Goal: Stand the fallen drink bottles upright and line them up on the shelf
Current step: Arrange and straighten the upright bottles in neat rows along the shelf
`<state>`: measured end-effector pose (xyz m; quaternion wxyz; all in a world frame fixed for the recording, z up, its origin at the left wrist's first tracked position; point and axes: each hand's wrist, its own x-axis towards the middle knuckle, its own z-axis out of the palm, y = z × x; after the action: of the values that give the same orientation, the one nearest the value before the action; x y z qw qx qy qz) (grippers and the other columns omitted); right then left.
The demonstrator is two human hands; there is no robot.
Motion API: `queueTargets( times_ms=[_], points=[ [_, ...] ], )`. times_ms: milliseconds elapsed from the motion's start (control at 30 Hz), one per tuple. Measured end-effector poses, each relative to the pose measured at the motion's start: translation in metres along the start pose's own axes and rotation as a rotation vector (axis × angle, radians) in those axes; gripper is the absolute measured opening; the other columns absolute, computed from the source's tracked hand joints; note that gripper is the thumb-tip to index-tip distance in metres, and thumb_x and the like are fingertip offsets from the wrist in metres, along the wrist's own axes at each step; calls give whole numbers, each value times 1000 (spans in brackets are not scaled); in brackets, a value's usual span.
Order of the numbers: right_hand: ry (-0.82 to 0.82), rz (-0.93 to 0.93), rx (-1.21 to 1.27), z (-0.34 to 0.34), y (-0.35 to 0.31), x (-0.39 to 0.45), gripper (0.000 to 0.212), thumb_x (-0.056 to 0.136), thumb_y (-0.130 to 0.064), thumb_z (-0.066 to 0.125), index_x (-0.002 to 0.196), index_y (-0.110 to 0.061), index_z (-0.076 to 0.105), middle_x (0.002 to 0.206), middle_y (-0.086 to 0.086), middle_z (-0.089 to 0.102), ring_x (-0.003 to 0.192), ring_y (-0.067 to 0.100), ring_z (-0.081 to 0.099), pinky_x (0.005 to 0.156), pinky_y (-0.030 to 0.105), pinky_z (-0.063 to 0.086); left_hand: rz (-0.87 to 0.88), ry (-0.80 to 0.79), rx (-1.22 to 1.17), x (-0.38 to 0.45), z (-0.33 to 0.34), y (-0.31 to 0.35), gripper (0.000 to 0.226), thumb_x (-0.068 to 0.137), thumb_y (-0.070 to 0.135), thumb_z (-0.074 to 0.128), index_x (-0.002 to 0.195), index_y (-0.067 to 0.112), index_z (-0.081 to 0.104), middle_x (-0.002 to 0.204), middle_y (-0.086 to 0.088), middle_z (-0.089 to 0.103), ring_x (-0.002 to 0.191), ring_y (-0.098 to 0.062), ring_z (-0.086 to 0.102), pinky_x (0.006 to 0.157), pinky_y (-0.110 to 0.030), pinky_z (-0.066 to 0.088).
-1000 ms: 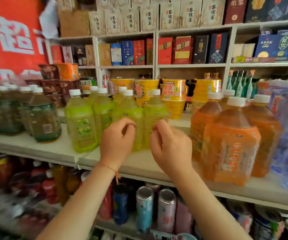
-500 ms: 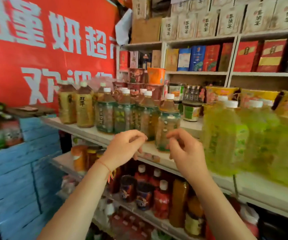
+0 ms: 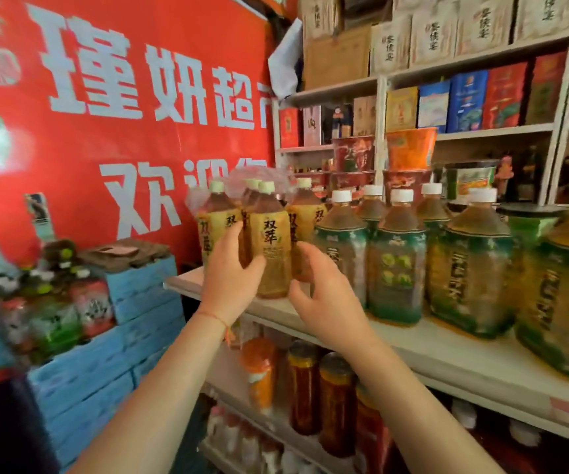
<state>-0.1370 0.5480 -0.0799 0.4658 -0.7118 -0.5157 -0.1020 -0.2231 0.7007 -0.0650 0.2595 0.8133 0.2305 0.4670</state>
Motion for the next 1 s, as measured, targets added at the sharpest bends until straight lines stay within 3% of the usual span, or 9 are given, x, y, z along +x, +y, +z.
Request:
queueTargets(
  times_ms=[100,200,300,467,567,667,833,933,1000],
  points=[
    [52,32,-61,48,4,43,87,97,-30,61,160,-18,1,163,7,19,148,21,28,112,29,33,45,101,33,35,-2,-35,76,95,28,63,158,25,22,165,-2,24,152,-19,19,125,-43,19],
    [164,173,-173,86,-2,88,106,94,-45,64,157,-11,-14,157,18,25,136,32,43,100,38,48,60,159,117,79,-7,-72,90,92,35,69,160,22,12,167,-5,15,154,-19,10,125,-39,14],
    [327,266,-370,109,-4,114,112,89,-56,63,156,-6,-11,143,18,37,120,31,54,75,32,50,38,114,49,116,-9,-100,101,85,46,77,160,23,14,162,-5,24,146,-10,22,117,-30,24],
    [449,294,-432,118,4,132,103,85,-58,67,151,-13,2,136,13,40,114,32,57,65,30,43,64,-9,-226,142,-7,-132,92,64,61,82,141,51,32,142,17,44,127,1,45,97,-11,34],
    [462,289,-369,118,7,135,103,84,-51,73,153,-14,4,140,15,37,122,35,51,79,35,48,95,-101,-416,151,-16,-150,85,61,59,83,132,64,36,131,29,56,118,11,54,88,-4,42],
    [523,268,-373,124,1,134,105,87,-38,75,158,-10,3,148,19,32,136,36,37,106,40,41,147,-209,-567,157,-21,-166,87,62,53,84,136,58,39,128,25,63,117,2,61,96,-24,52],
    [737,230,-632,154,-23,141,82,93,-17,67,154,8,19,155,32,24,146,45,24,117,56,31,241,-395,-748,173,-34,-186,82,59,62,88,126,70,42,125,22,66,113,-4,66,85,-19,55],
    [934,-12,-697,171,-35,145,53,91,-4,61,139,10,46,142,30,44,137,44,40,112,54,38,296,-422,-746,179,-32,-195,77,60,62,86,122,71,41,123,25,65,113,-2,65,90,-25,54],
    [910,-161,-610,184,-42,147,34,93,-7,56,125,4,59,123,17,58,117,31,56,96,47,49,315,-407,-709,179,-29,-196,64,71,66,74,128,62,44,121,23,64,113,3,62,94,-26,51]
  ],
)
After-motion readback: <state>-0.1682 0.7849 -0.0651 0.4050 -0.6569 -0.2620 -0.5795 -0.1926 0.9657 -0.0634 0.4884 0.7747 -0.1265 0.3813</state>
